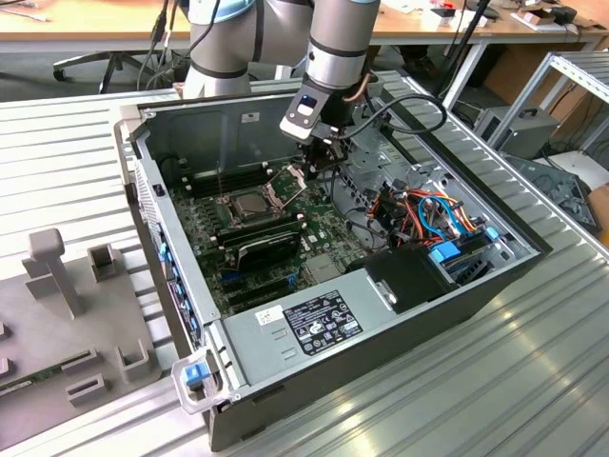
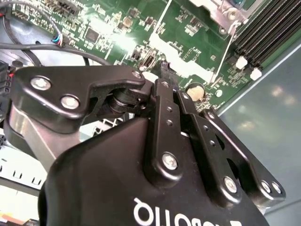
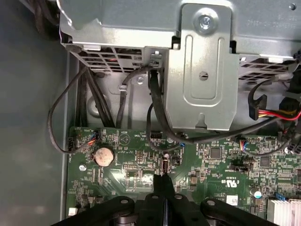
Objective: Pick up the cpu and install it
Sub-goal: 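Close the cpu cover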
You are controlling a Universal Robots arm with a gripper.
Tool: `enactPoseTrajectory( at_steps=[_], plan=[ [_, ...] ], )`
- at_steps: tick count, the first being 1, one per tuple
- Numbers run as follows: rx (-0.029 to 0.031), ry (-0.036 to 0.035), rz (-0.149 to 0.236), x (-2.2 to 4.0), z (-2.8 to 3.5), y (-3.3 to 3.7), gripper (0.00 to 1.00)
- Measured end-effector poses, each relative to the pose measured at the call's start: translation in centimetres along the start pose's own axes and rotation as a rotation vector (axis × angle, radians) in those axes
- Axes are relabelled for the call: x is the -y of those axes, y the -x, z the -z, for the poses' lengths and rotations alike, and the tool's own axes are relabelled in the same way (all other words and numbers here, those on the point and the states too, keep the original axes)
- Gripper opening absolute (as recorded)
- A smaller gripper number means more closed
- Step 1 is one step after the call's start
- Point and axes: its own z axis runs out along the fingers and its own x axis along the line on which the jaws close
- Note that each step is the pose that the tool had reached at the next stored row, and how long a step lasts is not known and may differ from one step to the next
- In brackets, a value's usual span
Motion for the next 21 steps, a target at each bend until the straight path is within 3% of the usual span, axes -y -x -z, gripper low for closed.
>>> enactPoseTrajectory(
  at_steps=[7,12,19,20,21],
  plan=[
    [0.0,0.0001,0.0,0.17,0.0,-0.02,0.11],
    [0.0003,0.0055,0.0,1.48,0.04,-0.07,0.11],
    [0.0018,0.0393,-0.002,6.86,0.17,-0.32,0.11],
    [0.002,0.0439,-0.002,7.52,0.18,-0.35,0.11],
    [0.002,0.0452,-0.003,7.74,0.18,-0.36,0.11]
  ],
)
